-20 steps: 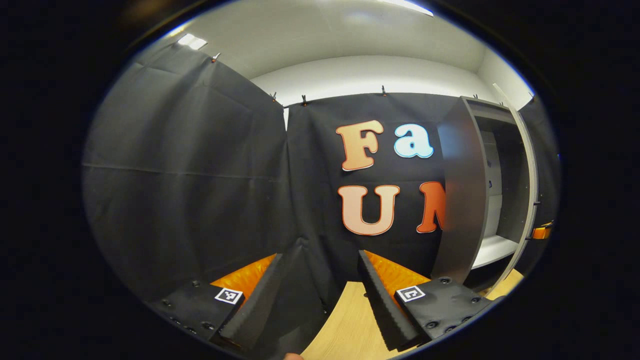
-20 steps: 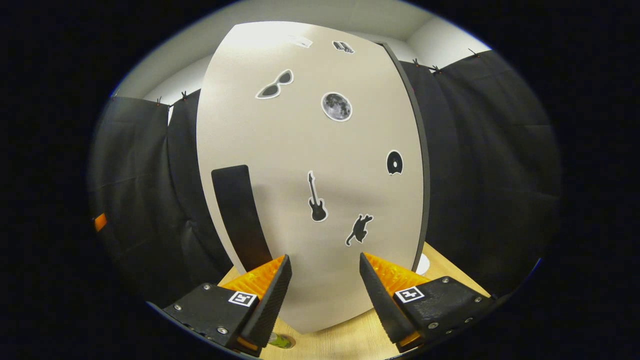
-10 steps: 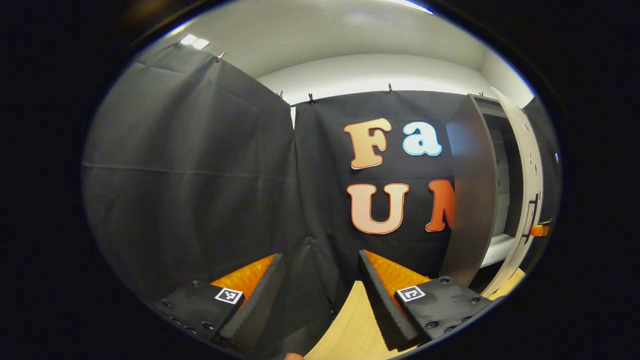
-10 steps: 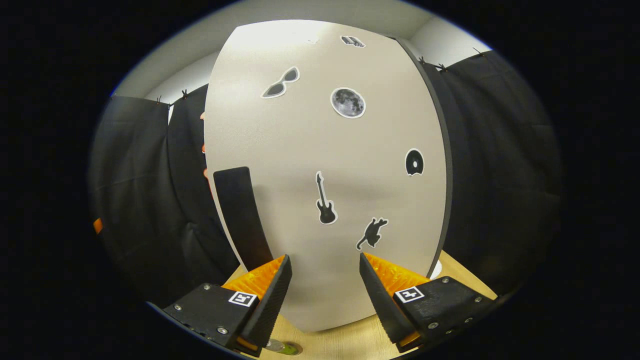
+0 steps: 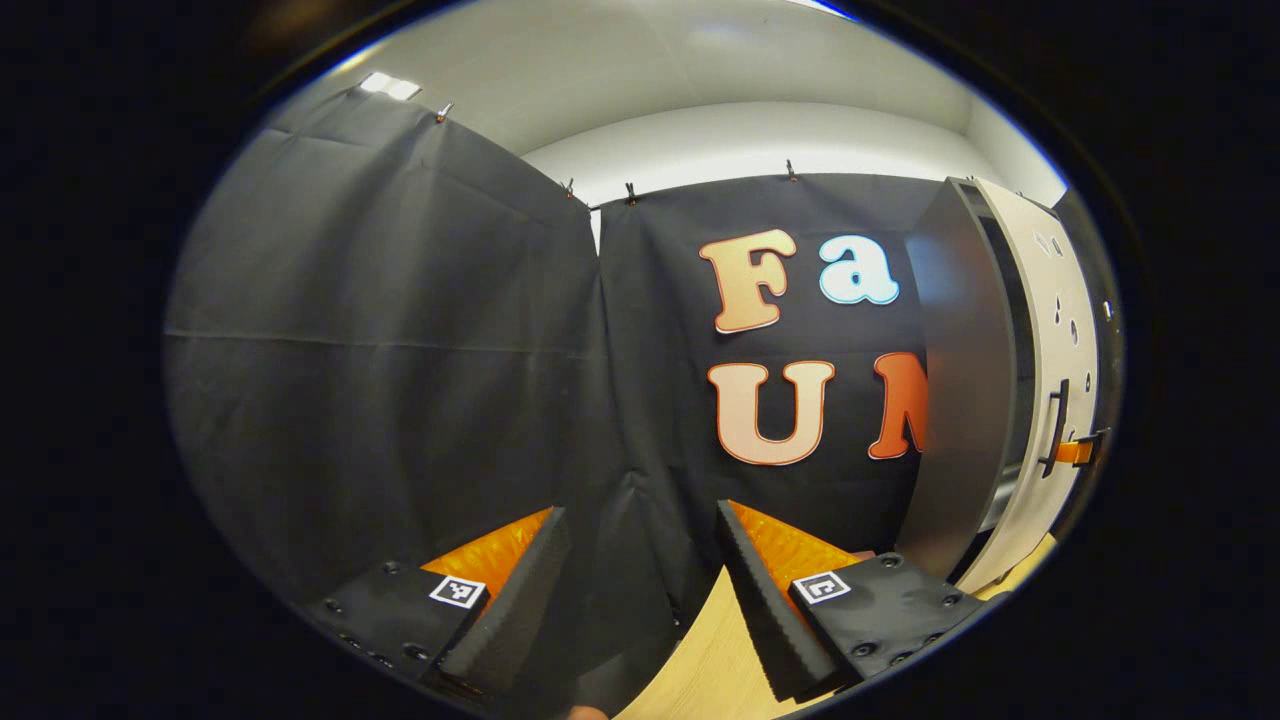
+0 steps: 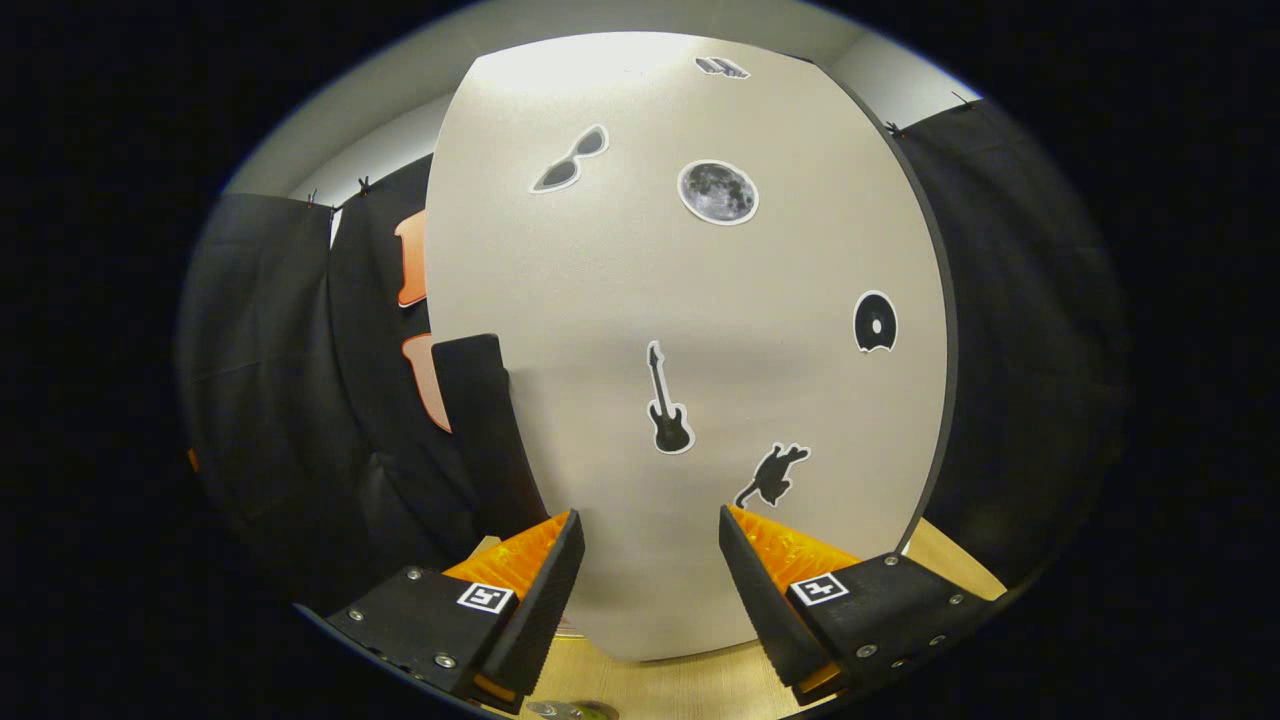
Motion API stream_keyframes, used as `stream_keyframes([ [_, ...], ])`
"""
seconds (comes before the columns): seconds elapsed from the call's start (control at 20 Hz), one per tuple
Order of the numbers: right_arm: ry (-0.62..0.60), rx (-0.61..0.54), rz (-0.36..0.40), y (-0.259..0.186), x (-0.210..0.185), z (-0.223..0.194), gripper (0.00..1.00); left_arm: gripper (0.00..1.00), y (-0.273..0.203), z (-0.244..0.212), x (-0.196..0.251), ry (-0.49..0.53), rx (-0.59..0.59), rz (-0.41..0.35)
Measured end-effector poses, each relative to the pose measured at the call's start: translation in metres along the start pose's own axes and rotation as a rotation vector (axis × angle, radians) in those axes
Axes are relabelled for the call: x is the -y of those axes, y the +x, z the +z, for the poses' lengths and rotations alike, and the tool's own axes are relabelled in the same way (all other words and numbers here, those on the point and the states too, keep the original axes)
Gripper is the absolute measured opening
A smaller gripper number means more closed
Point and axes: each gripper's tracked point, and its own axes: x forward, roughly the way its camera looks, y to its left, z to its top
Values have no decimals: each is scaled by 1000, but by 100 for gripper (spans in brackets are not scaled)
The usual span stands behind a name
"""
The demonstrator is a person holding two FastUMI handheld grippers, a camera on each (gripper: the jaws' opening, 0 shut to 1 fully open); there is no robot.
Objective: Open the cabinet door with the right hand, grasp the bottle in the cabinet with the left hand and place it on the coaster, then close the cabinet door with the right hand.
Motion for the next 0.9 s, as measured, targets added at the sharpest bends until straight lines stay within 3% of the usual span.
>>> stream_keyframes([
  [0.35, -8, -1, 10, 2, -3, 0, 85, 96, 8, -5, 1, 4, -7, 11],
  [0.9, 17, -3, 53, -3, -9, 6, 86, 96, 13, 6, 22, 6, -3, -32],
])
